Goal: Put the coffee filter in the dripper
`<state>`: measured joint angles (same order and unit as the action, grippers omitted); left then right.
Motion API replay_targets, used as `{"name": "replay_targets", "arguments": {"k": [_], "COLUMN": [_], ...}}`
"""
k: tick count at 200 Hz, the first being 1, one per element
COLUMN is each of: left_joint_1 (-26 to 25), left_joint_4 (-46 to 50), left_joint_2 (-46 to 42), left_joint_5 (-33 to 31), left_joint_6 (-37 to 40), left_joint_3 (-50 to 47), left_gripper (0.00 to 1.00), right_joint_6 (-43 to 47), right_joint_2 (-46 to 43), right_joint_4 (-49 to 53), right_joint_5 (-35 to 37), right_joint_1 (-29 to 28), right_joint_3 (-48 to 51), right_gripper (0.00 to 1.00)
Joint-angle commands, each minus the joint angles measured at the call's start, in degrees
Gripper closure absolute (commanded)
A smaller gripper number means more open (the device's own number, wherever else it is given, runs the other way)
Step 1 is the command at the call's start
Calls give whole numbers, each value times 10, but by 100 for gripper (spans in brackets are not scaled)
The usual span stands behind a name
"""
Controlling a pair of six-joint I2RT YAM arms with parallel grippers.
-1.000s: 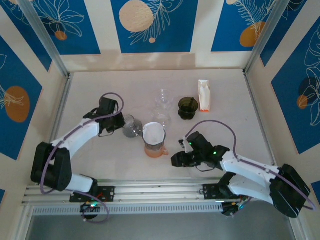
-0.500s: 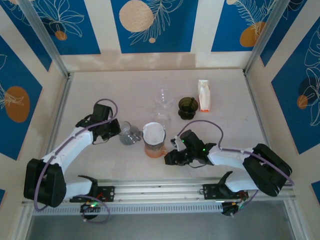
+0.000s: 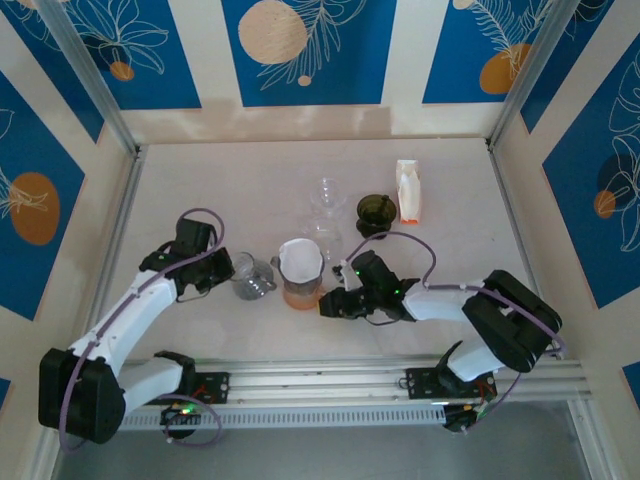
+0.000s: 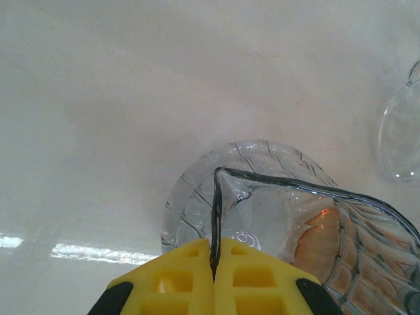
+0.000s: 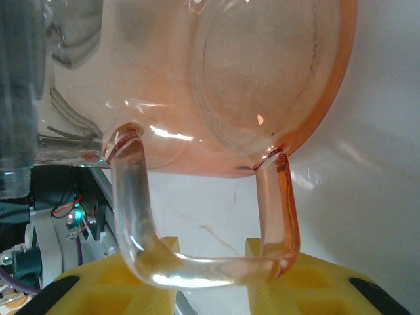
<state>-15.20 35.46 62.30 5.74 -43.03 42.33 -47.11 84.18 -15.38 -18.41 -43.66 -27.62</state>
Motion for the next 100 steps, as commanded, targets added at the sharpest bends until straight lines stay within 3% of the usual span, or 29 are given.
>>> {"name": "replay_targets", "arguments": {"k": [1,100], "left_joint_1": [8,14], "left_joint_4": [16,76], "left_joint_2": [-20,-78], "left_joint_5": [-6,-36], "left_joint_6": [-9,-10], "left_joint_3": [-7,-16], "left_gripper": [100,100], "right_joint_6": [-3,-6], "right_joint_2": [19,121], "right_joint_4": [-35,-73], "right_joint_5": [-2,3], "right_joint_1": [5,13], "right_joint_3": [-27,-122], "right_gripper": [67,67]}}
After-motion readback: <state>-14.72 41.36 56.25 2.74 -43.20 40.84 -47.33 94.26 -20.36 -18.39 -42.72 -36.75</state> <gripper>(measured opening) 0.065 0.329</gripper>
